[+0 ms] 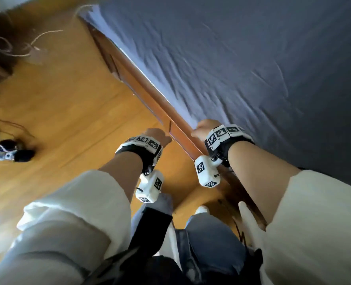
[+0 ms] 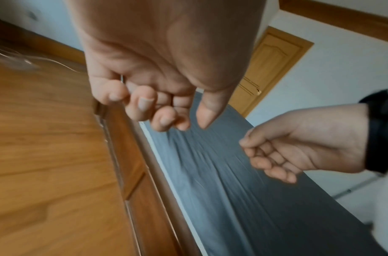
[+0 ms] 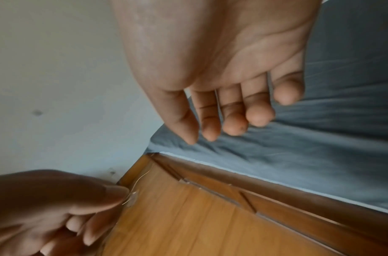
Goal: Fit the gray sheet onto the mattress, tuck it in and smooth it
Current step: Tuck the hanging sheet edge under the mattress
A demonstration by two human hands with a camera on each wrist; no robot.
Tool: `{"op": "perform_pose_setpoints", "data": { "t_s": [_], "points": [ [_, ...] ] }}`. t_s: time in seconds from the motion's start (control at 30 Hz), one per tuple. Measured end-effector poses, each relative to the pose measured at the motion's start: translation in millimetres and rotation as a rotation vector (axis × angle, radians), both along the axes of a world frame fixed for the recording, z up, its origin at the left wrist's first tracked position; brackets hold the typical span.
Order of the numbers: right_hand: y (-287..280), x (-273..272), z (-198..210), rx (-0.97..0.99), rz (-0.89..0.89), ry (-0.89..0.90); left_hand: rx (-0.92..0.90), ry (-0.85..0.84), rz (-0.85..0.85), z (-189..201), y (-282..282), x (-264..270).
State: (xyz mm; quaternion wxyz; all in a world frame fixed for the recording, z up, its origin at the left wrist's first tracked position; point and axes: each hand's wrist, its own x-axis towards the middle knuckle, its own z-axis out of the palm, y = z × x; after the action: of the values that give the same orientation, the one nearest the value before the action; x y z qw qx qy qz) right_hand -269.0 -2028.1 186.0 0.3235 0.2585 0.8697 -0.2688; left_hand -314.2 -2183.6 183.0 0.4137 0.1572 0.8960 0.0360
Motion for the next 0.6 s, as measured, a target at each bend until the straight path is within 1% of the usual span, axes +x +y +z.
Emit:
{"op": "perform_pose_setpoints", "data": {
  "t_s": [0.13,0.2,0.3,0.33,0.37,0.4,0.43,0.47,0.5,0.53,0.6],
  "points": [
    [-71.4,-66.2,6.1,-0.038,0.148,0.049,-0.059,0.037,0.108,5.9,-72.7,-58.3],
    [-99.4,-92.4,12.8,-0.05,0.219,0.067,-0.046,0.026,0.195,9.8,-98.9,-76.5],
    [-130.6,-130.5,20.1,-0.045,0.288,0.089,0.036,0.077,0.377,13.2,-131.6,-104.3],
    [-138.9,-143.4,21.7,-0.034,0.309,0.089,0.034,0.095,0.403,16.7,-140.7,-112.8],
    [-145.9,-156.3,21.7,-0.028,0.319,0.086,0.019,0.094,0.407,16.9,-149.2,-122.7],
    [-153.0,-169.8,21.7,-0.03,0.325,0.078,-0.003,0.063,0.456,16.2,-157.1,-133.8],
    [-160.0,-184.0,20.7,-0.038,0.331,0.067,0.027,0.039,0.543,14.7,-164.6,-144.1],
    [-167.1,-198.7,19.5,-0.045,0.339,0.061,0.038,0.032,0.577,14.9,-172.3,-154.2],
    [-173.2,-213.7,16.9,-0.047,0.344,0.057,0.023,0.016,0.577,12.6,-180.3,-168.4],
    [-179.7,-230.4,14.3,-0.046,0.347,0.05,0.032,0.016,0.626,9.2,-188.3,-184.5],
    [-194.0,-268.1,7.7,-0.059,0.347,0.043,0.089,0.033,0.699,9.4,-204.9,-219.9]
  ]
}}
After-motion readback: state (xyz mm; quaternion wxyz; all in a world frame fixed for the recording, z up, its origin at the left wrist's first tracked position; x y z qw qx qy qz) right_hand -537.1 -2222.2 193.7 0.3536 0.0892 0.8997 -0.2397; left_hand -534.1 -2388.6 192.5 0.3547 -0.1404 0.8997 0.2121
